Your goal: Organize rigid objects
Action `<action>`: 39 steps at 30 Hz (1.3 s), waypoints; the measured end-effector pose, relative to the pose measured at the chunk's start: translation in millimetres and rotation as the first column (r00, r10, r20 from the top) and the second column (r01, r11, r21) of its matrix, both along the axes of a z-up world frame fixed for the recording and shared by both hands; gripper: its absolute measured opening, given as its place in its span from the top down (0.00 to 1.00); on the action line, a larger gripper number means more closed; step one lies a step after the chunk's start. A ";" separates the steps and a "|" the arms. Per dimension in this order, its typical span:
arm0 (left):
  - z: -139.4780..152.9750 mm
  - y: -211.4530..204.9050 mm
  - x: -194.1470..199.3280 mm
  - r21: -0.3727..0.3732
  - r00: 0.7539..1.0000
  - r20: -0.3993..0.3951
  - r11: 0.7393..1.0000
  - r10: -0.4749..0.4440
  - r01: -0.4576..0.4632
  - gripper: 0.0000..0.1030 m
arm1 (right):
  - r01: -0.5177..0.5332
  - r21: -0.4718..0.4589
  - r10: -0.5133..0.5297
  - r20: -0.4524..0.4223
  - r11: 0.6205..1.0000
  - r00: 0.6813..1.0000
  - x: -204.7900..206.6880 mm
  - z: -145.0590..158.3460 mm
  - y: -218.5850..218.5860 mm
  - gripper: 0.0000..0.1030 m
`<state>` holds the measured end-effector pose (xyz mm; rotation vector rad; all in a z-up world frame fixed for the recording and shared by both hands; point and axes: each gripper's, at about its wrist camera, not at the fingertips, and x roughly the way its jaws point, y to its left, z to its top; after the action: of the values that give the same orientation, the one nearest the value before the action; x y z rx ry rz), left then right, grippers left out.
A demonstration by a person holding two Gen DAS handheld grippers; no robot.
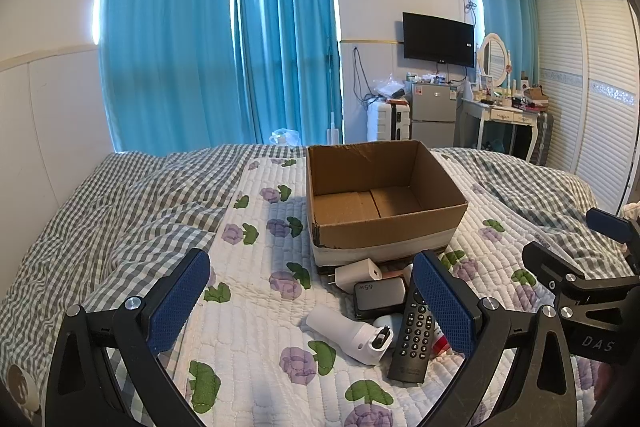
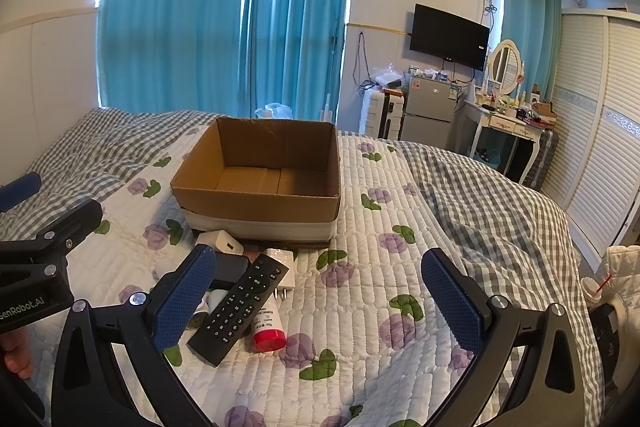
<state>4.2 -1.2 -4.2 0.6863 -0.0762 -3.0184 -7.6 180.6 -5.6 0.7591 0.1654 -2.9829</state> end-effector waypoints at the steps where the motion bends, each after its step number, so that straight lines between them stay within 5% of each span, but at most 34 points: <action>1: 0.3 0.3 -0.2 0.002 1.000 0.003 1.000 -0.002 0.002 0.00 | 0.003 0.001 -0.003 0.000 1.000 1.000 -0.1 0.0 0.0 0.00; 7: 7.6 2.3 -11.7 -0.009 0.998 0.065 1.000 0.018 -0.017 0.00 | -0.003 0.008 0.003 0.023 1.000 1.000 -4.8 3.0 0.6 0.00; 12: -11.4 4.1 -40.9 -0.082 0.979 0.196 0.995 0.064 -0.049 0.00 | -0.026 0.023 0.023 0.115 0.999 0.993 -25.8 -2.6 1.9 0.00; 21: -68.5 -11.6 -70.9 -0.110 0.934 0.338 0.990 0.116 -0.083 0.00 | -0.114 0.015 0.097 0.417 0.993 0.904 -71.6 -94.3 -38.8 0.12; 26: -83.8 -24.1 -80.3 -0.075 0.913 0.392 0.993 0.112 -0.090 0.00 | -0.131 0.003 0.112 0.495 0.991 0.861 -95.0 -127.9 -61.5 0.18; 31: -91.2 -25.5 -84.9 -0.048 0.903 0.422 0.996 0.087 -0.073 0.00 | -0.151 0.014 0.124 0.504 0.988 0.855 -103.0 -137.7 -67.1 0.30; 35: -93.5 -18.7 -84.2 -0.054 0.897 0.436 0.997 0.068 -0.049 0.00 | -0.139 0.045 0.101 0.475 0.989 0.874 -95.9 -125.9 -59.0 0.74; 39: -95.8 -6.2 -82.5 -0.065 0.890 0.454 0.998 0.037 -0.009 0.00 | -0.150 0.012 0.128 0.458 0.989 0.879 -89.2 -115.3 -48.3 0.82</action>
<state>-78.3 -7.4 -100.0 1.3623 -0.1731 -2.7485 -96.8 132.3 -121.0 1.3631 0.2520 -2.5828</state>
